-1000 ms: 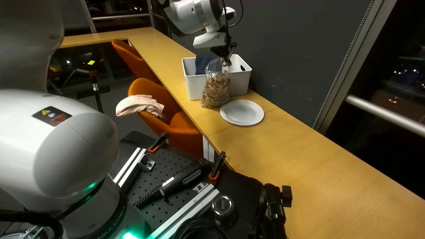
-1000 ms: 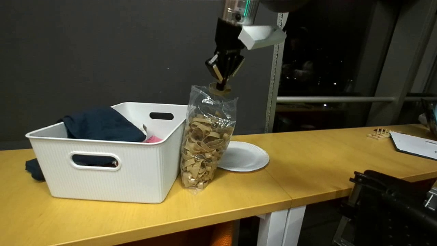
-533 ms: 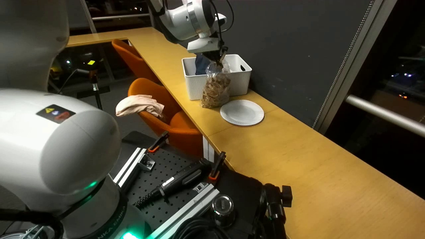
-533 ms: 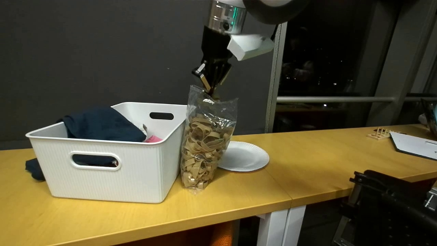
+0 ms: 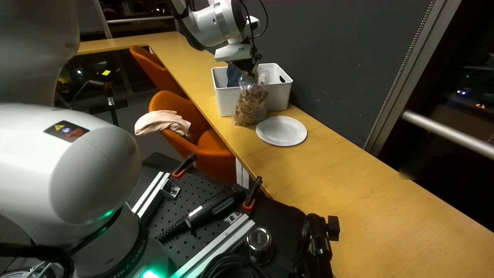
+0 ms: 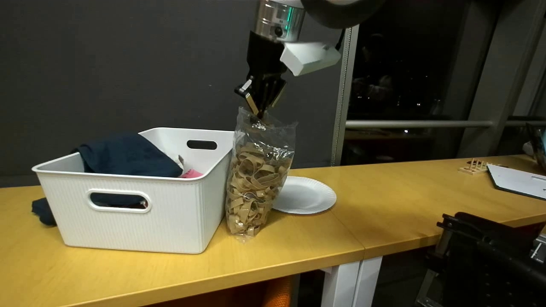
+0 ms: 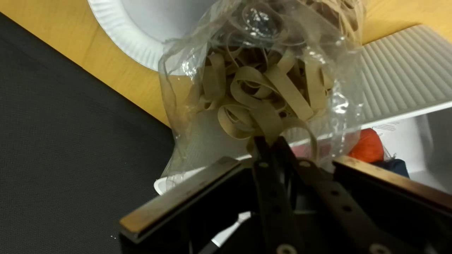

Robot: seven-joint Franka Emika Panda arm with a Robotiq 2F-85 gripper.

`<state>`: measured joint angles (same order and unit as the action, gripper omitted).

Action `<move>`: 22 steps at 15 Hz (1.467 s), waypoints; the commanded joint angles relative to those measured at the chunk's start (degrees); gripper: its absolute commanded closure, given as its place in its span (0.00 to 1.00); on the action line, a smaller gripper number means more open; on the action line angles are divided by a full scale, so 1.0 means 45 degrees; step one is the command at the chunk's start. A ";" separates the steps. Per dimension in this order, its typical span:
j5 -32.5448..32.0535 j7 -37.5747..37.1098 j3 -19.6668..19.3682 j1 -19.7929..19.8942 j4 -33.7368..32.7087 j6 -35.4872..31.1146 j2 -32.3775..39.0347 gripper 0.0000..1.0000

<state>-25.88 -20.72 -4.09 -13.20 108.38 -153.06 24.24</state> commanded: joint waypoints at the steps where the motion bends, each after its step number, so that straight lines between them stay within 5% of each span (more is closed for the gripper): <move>1: 0.0405 0.0176 -0.0050 -0.0103 0.0161 0.0294 -0.0355 0.59; 9: 0.0185 -0.0169 -0.0145 -0.0107 0.0686 0.0812 -0.1854 0.02; 15: 0.0324 -0.0698 0.0265 0.0174 0.1074 0.2381 -0.3035 0.00; 22: 0.0639 -0.0938 0.0523 0.0379 0.1634 0.2607 -0.3396 0.00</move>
